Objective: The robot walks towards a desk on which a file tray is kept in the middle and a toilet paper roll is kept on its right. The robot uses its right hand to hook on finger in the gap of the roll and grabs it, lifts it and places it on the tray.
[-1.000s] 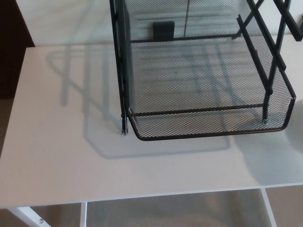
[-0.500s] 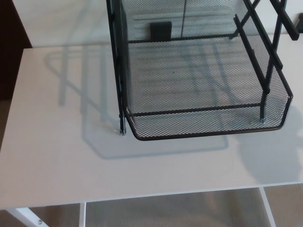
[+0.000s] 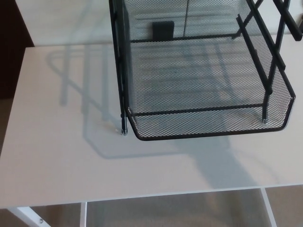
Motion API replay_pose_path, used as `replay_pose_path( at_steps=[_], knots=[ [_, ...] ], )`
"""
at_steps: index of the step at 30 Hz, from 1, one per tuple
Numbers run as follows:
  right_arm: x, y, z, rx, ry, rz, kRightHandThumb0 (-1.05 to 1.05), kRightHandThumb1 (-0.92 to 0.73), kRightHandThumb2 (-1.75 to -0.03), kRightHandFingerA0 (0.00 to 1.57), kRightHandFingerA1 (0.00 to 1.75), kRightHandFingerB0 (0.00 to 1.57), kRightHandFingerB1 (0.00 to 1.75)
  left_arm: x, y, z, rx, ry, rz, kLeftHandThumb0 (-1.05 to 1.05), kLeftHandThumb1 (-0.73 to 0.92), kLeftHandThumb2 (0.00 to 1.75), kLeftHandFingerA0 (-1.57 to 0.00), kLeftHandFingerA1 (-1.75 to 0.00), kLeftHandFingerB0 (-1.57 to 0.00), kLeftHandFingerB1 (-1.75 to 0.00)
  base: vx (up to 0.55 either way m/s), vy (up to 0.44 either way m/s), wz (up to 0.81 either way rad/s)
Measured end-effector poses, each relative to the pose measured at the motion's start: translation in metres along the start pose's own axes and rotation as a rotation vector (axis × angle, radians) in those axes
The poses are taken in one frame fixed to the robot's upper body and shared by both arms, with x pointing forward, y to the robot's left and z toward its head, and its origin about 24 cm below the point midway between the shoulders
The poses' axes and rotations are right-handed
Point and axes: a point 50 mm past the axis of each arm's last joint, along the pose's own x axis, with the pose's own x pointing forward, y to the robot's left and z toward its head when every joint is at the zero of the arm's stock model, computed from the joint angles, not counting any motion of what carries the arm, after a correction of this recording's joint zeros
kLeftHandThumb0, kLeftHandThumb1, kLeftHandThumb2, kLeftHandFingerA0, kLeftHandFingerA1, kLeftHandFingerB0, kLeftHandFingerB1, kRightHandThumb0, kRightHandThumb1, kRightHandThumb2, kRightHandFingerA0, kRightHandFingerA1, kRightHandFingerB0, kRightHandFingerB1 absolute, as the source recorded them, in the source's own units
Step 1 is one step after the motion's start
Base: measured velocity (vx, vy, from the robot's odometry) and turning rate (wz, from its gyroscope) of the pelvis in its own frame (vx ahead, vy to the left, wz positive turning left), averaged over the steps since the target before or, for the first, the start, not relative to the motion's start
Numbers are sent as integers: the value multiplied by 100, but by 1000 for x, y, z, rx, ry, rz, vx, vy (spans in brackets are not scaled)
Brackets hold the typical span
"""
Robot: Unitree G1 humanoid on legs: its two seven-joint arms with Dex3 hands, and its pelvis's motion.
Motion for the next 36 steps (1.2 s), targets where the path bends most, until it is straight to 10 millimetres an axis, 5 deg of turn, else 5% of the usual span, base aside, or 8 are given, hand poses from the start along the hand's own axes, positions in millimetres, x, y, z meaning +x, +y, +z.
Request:
replay_pose_path(
  at_steps=[6,7,11,22,31,34,35,36],
  knots=[
    [28,19,31,146,-94,62,-20,-61,-72,96,128,95,73,0,-1,2,6,-7,-2,-62,92,68,-24,-54,-26,-45,0,0,0],
    [30,23,35,159,-105,81,-17,-56,-86,98,134,98,84,0,-1,2,7,-7,-2,-62,92,67,-27,-56,-27,-46,0,0,0],
    [39,38,49,209,-142,172,-15,-54,-90,99,123,99,87,1,-2,2,6,-7,-5,-61,92,67,-26,-54,-26,-45,0,0,0],
    [46,83,74,220,-224,481,-16,-61,-85,93,154,96,89,2,-6,2,4,-8,-14,-61,92,68,-27,-55,-26,-46,0,0,0],
    [48,105,84,192,-260,670,-15,-60,-90,95,147,99,85,1,-6,1,0,-7,-12,-61,92,70,-26,-55,-26,-47,0,0,0],
    [49,105,87,188,-278,687,-27,-66,-64,83,159,69,49,1,-5,-1,-2,0,-12,-62,92,67,-25,-56,-25,-46,0,0,0],
    [49,105,88,185,-282,693,-29,-66,-60,85,114,50,37,1,-5,-1,-5,1,-11,-62,92,68,-22,-54,-24,-45,0,0,0],
    [49,105,89,182,-287,701,-29,-66,-60,85,114,50,37,1,-5,-1,-4,1,-10,-62,92,68,-22,-54,-24,-45,0,0,0]
  ],
)
